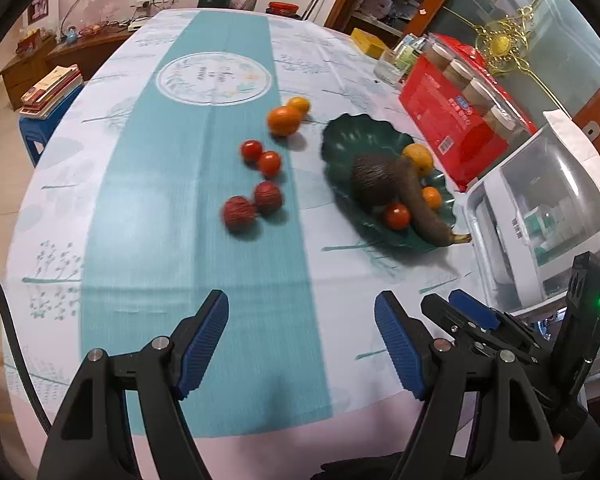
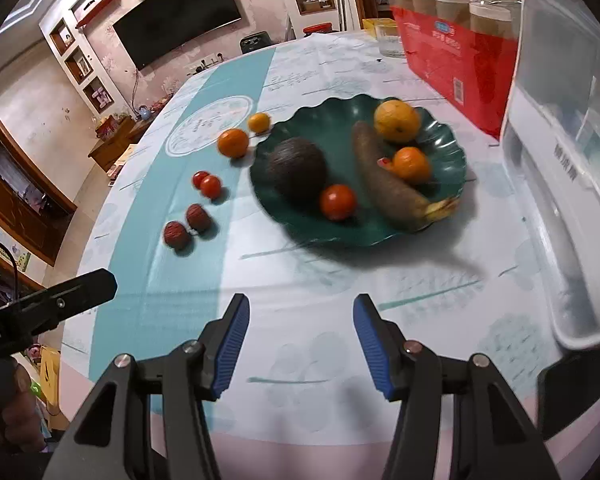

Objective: Organize fruits
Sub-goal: 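Move both tools back toward the red lychees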

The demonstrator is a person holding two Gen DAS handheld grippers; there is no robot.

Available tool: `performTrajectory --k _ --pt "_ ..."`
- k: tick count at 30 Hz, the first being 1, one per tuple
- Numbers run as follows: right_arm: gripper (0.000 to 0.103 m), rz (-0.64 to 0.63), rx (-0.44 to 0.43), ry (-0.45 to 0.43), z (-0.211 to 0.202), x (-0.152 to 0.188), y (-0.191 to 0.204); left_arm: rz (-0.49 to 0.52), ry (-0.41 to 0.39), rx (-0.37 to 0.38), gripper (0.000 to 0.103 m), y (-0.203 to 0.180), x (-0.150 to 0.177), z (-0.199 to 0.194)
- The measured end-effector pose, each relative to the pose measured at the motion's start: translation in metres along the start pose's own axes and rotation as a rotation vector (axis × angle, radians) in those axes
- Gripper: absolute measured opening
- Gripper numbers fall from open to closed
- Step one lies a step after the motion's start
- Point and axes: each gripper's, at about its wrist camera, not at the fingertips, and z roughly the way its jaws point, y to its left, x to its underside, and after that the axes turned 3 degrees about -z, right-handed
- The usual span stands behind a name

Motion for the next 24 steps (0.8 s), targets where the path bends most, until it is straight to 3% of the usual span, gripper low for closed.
performTrajectory --k 8,15,24 --pt "0.054 0.033 0.003 -0.005 0.006 0.018 0.041 0.053 0.045 -0.016 0.074 0.039 0.004 -0.007" --pt "0.054 0.043 -0.001 -0.039 0.008 0.023 0.069 0.175 0.055 -0.008 0.074 0.06 -0.005 -0.007" --pt "0.054 0.171 -0.055 -0.002 0.021 -0.013 0.076 0.253 0.065 -0.019 0.074 0.071 -0.032 0.014"
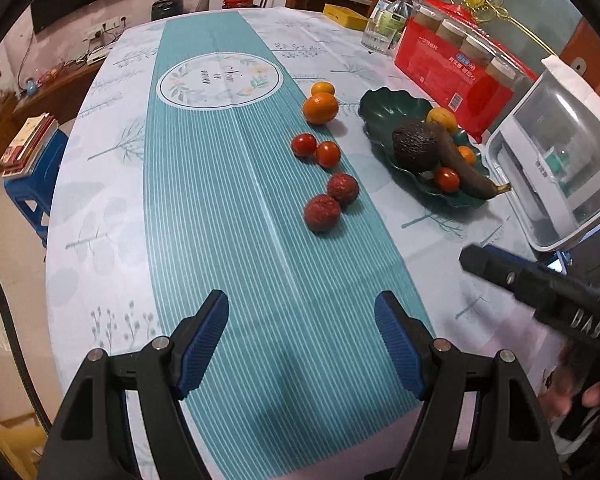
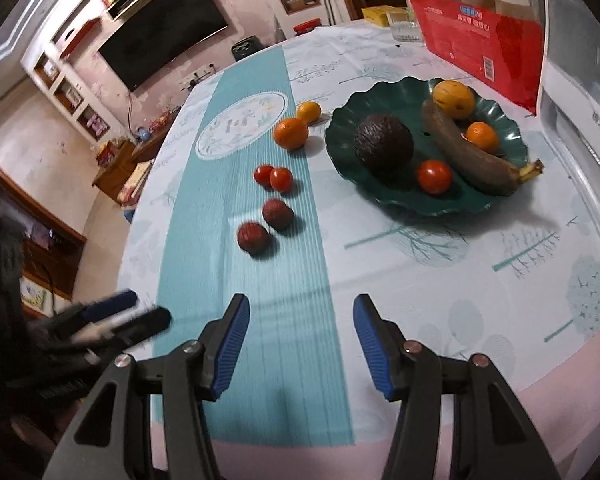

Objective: Organize fruits
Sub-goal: 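Move both tools back toward the red lychees, then grasp a lychee with the left tool while the right tool grasps another lychee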

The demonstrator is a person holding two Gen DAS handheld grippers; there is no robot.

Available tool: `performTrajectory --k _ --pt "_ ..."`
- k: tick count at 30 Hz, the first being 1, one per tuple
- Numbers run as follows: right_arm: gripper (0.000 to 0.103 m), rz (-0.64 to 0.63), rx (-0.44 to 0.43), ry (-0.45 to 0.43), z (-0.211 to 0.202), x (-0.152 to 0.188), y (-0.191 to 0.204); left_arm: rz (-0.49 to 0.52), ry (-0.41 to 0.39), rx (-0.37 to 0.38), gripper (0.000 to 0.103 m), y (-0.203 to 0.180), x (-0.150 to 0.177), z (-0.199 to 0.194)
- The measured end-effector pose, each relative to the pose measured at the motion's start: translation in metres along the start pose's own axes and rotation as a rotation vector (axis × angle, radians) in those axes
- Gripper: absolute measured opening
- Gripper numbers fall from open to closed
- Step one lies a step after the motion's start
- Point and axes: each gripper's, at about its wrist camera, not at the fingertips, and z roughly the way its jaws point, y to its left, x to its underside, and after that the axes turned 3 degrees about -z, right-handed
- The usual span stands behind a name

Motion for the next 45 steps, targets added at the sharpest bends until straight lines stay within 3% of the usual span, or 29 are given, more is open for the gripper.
performTrajectory --k 8,18,25,36,40,45 --pt "0.054 0.003 -0.039 0.035 0.034 -0.037 0.008 0.056 -0.011 -0.008 0.074 0.001 -0.023 0.024" --pt "0.052 -0.023 -0.078 0.077 0.079 -0.058 0.004 0.091 -0.003 0.051 0.074 -0.004 -0.043 0.068" --pt "0.042 -0.062 -0.108 0.105 0.104 -0.064 0.006 0.096 -0.008 0.056 0.06 -0.011 -0.047 0.088" --pt "0.031 -0.136 -0.104 0.129 0.123 -0.069 0.013 0.072 -0.008 0.087 0.052 -0.013 -0.054 0.104" --pt "0.031 -0.146 -0.104 0.126 0.126 -0.07 0.012 0.065 -0.006 0.095 0.051 -0.016 -0.055 0.11" --pt "0.031 -0.175 -0.098 0.108 0.127 -0.07 0.015 0.063 -0.024 0.096 0.039 -0.019 -0.055 0.112"
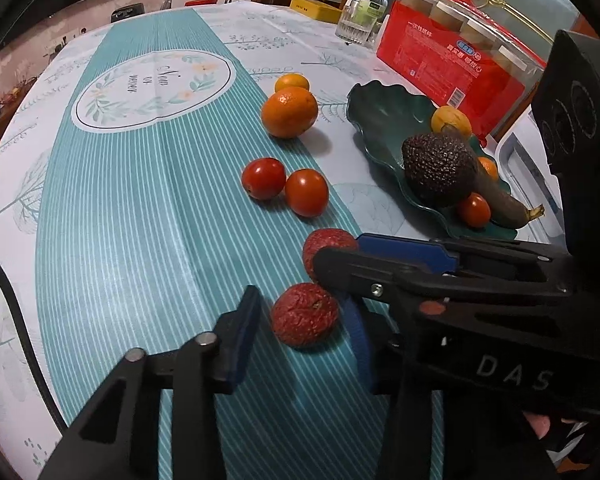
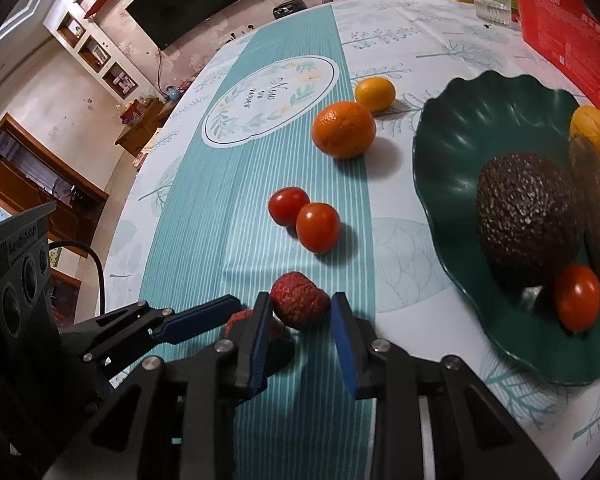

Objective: Organize fruits
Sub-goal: 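Grasp a lychee with the left tool while the right tool grasps another lychee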

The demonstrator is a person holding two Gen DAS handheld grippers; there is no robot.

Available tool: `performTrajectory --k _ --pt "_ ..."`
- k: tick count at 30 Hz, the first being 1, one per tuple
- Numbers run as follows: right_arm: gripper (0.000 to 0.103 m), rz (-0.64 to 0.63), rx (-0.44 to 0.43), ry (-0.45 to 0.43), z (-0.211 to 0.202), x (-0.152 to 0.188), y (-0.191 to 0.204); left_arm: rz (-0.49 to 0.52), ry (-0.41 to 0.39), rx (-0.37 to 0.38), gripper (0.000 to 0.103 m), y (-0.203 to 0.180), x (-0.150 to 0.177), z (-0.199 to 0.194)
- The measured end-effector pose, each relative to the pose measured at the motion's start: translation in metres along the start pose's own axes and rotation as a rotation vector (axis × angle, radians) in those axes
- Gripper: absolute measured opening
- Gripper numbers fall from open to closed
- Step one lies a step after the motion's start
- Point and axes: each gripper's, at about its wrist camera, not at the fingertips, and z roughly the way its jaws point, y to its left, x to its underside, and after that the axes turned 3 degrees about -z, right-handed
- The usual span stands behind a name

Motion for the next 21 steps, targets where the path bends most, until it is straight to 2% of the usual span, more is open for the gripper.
performTrajectory --k 5,21 --pt "0.031 -0.019 0.002 -0.014 0.001 -0.002 0.001 0.001 -0.014 0.003 0.032 0.001 0.0 0.0" --pt "0.028 -0.028 0.009 -0.039 -0.006 0.0 0.007 -0.002 -0.048 -0.038 0.031 0.006 0.002 -0.019"
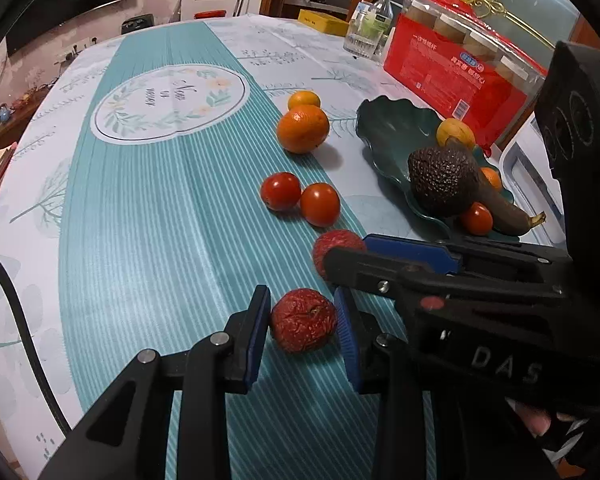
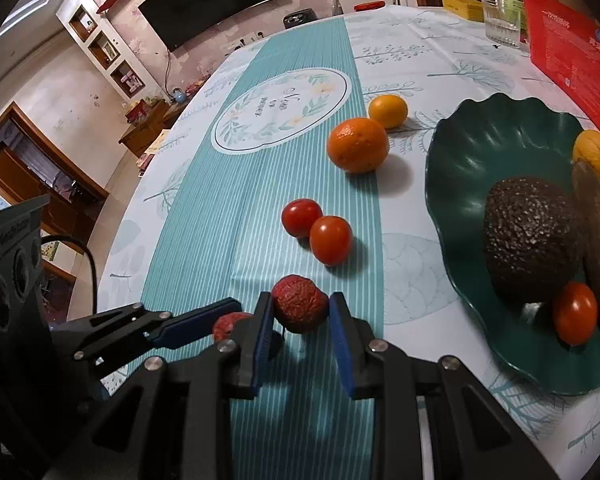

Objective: Organize fruits
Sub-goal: 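Grasp a lychee with the left tool while the right tool grasps another lychee, then carry both lychees over the green plate and open both tools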

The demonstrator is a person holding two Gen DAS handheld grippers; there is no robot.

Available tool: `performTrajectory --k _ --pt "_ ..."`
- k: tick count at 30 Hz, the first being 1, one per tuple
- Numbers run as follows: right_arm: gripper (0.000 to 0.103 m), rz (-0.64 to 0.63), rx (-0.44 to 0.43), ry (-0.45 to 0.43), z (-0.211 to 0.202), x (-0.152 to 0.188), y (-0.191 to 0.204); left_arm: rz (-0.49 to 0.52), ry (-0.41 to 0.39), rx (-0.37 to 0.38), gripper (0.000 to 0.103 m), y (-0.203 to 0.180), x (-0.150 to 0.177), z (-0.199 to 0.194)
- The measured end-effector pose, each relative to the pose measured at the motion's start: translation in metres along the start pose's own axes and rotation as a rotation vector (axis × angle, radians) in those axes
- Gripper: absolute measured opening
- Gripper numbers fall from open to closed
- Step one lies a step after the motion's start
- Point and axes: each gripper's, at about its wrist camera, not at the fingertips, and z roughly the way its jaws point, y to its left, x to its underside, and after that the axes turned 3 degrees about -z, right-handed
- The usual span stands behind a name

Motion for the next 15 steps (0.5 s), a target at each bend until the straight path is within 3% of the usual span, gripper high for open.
performTrajectory --k 15 --pt "0.028 0.083 0.058 -0.124 -0.06 0.024 -0.002 0.038 -0.002 0.022 0.031 -0.013 0.029 -0.036"
